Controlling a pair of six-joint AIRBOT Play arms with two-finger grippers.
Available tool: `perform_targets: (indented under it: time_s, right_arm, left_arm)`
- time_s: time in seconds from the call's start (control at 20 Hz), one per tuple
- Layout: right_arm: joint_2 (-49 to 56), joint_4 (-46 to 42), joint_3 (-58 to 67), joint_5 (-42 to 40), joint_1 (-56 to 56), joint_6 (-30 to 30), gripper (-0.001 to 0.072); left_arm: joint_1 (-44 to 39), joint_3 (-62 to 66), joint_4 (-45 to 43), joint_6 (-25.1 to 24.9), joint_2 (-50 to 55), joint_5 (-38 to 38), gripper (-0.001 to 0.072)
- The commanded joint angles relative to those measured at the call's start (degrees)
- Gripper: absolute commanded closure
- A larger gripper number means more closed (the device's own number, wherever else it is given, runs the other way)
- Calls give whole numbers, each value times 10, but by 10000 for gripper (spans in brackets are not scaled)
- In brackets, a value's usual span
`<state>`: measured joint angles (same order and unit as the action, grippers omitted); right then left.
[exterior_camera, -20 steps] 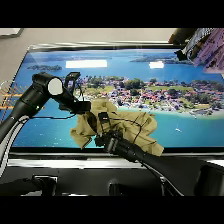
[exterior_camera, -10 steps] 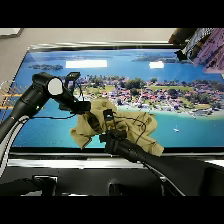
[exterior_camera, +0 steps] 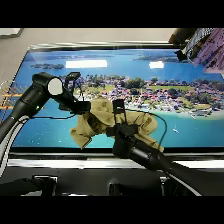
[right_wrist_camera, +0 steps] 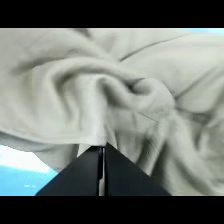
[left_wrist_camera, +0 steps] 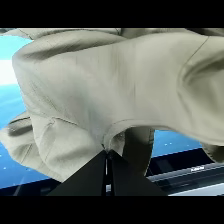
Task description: Fold the clothes and pants, and hang the long-sleeved shirts on hangers.
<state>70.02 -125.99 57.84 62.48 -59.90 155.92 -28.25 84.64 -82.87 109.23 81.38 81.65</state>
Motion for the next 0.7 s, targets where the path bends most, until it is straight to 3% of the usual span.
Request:
perform_targets:
  time_s: [0.0,0.15,0.45,0.65]
  right_arm:
    - [-52,-10,2,53,0,7,683]
    - [-87,8,36,93,40,-6,683]
    - [-114,79,186,139,137,-156,683]
    - [-111,150,214,176,136,-186,683]
  left_arm:
    - [-1,0,2,0,-5,0,680]
    - [0,0,6,1,-32,0,681]
    - [-1,0,11,2,-85,24,681]
    - [-1,0,20,18,-97,8,681]
